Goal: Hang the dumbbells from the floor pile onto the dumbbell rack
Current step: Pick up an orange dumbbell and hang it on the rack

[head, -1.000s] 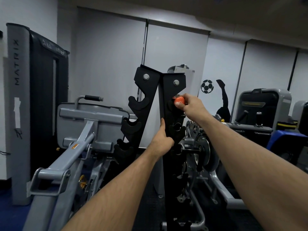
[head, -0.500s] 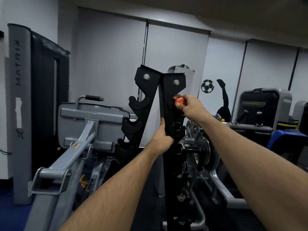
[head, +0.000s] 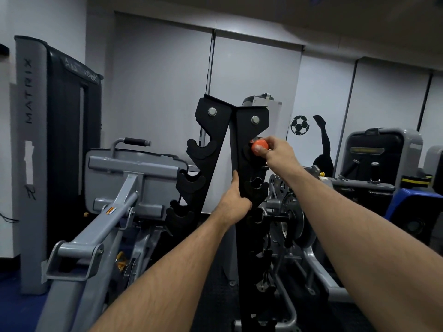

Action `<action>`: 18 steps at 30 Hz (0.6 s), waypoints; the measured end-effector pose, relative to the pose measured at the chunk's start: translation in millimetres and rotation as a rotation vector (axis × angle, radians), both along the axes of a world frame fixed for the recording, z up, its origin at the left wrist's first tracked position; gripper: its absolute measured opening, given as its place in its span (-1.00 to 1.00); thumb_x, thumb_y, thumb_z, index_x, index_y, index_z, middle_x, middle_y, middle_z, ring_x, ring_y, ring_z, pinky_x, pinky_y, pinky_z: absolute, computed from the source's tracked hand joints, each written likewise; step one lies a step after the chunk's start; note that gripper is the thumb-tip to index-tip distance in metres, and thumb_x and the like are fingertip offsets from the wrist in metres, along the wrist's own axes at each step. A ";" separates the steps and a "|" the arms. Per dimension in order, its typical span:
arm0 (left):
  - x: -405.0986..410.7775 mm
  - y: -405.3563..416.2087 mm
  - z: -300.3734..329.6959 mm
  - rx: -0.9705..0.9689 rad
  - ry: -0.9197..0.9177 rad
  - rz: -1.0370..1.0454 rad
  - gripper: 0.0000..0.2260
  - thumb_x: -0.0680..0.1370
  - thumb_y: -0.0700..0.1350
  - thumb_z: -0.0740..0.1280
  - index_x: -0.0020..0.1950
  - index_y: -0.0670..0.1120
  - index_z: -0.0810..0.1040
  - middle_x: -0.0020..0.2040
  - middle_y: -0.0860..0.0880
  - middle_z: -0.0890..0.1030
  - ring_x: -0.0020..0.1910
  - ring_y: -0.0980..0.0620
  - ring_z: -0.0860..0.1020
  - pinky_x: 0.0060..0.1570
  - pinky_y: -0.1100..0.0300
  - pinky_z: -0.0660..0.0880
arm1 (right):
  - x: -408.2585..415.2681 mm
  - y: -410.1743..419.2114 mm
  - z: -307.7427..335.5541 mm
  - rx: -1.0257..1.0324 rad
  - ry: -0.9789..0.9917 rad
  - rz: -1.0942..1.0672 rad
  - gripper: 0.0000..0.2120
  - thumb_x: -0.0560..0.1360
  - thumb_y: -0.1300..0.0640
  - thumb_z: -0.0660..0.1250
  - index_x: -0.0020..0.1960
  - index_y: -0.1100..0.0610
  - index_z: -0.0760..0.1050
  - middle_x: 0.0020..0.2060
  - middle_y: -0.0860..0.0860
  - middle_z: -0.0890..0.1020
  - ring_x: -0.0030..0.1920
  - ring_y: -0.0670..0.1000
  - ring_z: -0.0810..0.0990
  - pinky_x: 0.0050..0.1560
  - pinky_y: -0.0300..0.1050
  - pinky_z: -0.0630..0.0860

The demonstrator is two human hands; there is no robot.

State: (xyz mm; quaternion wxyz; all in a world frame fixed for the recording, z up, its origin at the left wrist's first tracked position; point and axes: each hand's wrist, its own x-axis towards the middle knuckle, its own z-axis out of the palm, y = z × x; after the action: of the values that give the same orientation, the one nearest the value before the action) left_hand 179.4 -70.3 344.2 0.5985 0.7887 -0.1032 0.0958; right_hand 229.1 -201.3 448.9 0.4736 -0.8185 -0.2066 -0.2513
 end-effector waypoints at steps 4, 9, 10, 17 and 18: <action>0.2 -0.2 -0.7 -0.008 -0.023 -0.006 -0.02 0.51 -0.37 0.27 0.62 0.30 -0.23 -0.01 0.08 0.54 -0.22 0.02 0.58 -0.26 0.16 0.55 | 5.1 4.0 -6.0 0.132 0.007 0.047 -0.83 0.61 0.05 0.40 0.19 0.00 0.53 0.15 0.06 0.65 0.20 0.09 0.61 0.18 -0.08 0.50; 0.0 -1.8 -2.4 -0.014 -0.022 0.012 -0.03 0.53 -0.37 0.28 0.62 0.30 -0.23 -0.03 0.12 0.51 -0.29 0.07 0.56 -0.31 0.17 0.52 | 7.2 5.1 -6.0 0.179 0.014 0.068 -0.83 0.60 0.02 0.41 0.16 0.02 0.54 0.14 0.08 0.66 0.20 0.11 0.62 0.11 -0.09 0.51; 0.3 -2.1 -2.5 -0.015 -0.021 0.016 -0.03 0.53 -0.37 0.28 0.62 0.30 -0.24 -0.03 0.12 0.51 -0.30 0.08 0.55 -0.32 0.18 0.51 | 7.8 4.7 -6.2 0.163 -0.002 0.061 -0.83 0.60 0.01 0.41 0.15 0.01 0.54 0.14 0.08 0.65 0.19 0.11 0.62 0.13 -0.08 0.52; -2.2 -4.2 -3.7 -0.017 -0.049 0.031 -0.03 0.52 -0.35 0.29 0.62 0.32 -0.22 0.03 0.15 0.52 -0.20 0.05 0.61 -0.26 0.17 0.54 | 3.6 -8.1 0.1 -0.116 -0.072 0.013 -0.69 0.61 -0.06 0.38 0.30 0.03 0.50 0.16 0.01 0.58 0.18 0.05 0.55 0.15 -0.05 0.45; -2.1 -3.6 -3.6 -0.020 -0.048 0.027 -0.03 0.52 -0.35 0.29 0.62 0.31 -0.22 0.02 0.16 0.52 -0.19 0.04 0.61 -0.24 0.17 0.55 | 3.5 -8.4 0.5 -0.134 -0.062 0.015 -0.67 0.61 -0.05 0.39 0.32 0.02 0.49 0.17 0.02 0.57 0.20 0.06 0.55 0.18 -0.03 0.46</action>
State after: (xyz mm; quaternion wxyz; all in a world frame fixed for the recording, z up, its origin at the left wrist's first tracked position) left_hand 177.3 -73.9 340.6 0.6022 0.7815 -0.1057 0.1240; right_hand 232.6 -209.8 449.5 0.4130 -0.8385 -0.2435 -0.2589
